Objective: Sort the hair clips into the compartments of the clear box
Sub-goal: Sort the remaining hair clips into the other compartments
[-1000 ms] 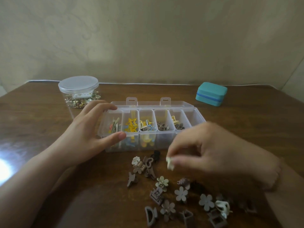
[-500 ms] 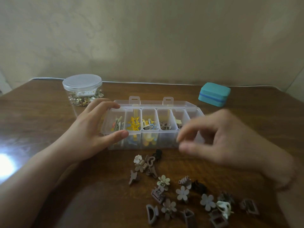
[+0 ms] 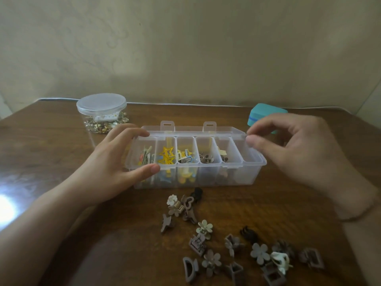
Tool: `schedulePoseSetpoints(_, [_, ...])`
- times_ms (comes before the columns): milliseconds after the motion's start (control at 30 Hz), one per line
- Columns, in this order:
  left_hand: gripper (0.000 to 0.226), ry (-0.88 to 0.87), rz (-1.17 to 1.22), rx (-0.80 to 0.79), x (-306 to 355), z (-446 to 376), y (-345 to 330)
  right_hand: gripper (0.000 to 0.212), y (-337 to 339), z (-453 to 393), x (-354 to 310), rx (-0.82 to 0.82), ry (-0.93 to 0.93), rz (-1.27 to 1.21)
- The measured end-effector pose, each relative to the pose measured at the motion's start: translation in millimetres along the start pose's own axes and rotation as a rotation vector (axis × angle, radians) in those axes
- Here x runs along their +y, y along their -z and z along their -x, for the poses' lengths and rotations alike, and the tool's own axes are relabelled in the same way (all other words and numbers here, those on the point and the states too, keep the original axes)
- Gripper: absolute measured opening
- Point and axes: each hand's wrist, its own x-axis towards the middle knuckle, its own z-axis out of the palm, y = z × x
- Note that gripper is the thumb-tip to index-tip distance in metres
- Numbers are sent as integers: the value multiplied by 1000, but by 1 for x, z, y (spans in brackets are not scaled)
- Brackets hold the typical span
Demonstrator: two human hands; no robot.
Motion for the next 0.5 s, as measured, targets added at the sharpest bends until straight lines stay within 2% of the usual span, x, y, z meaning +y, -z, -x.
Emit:
schedulePoseSetpoints(33, [75, -3, -1, 4, 0, 0, 0, 4, -1, -2, 7, 43, -34, 87])
schedulePoseSetpoints(133, [76, 1, 2, 4, 0, 0, 0, 8, -7, -1, 18, -23, -86, 273])
schedulePoseSetpoints(200, [76, 5, 5, 5, 1, 0, 0, 8, -5, -2, 14, -33, -23, 198])
schedulePoseSetpoints(233, [75, 6, 6, 8, 0, 0, 0, 7, -3, -1, 7, -101, 27, 143])
schedulePoseSetpoints(267, [75, 7, 8, 10, 0, 1, 0, 7, -2, 1, 0, -246, 71, 100])
schedulePoseSetpoints(333, [74, 4, 10, 8, 0, 1, 0, 12, -2, 5, -11, -674, 112, 100])
schedulePoseSetpoints(400, [74, 0, 9, 11, 0, 0, 0, 22, -4, 10, -17, -1051, 69, 176])
schedulePoseSetpoints(433, [74, -2, 9, 14, 0, 0, 0, 25, -5, 11, -19, -1145, 53, 205])
schedulePoseSetpoints(500, [74, 1, 8, 17, 0, -1, 0, 24, -8, 13, -18, -1186, 30, 258])
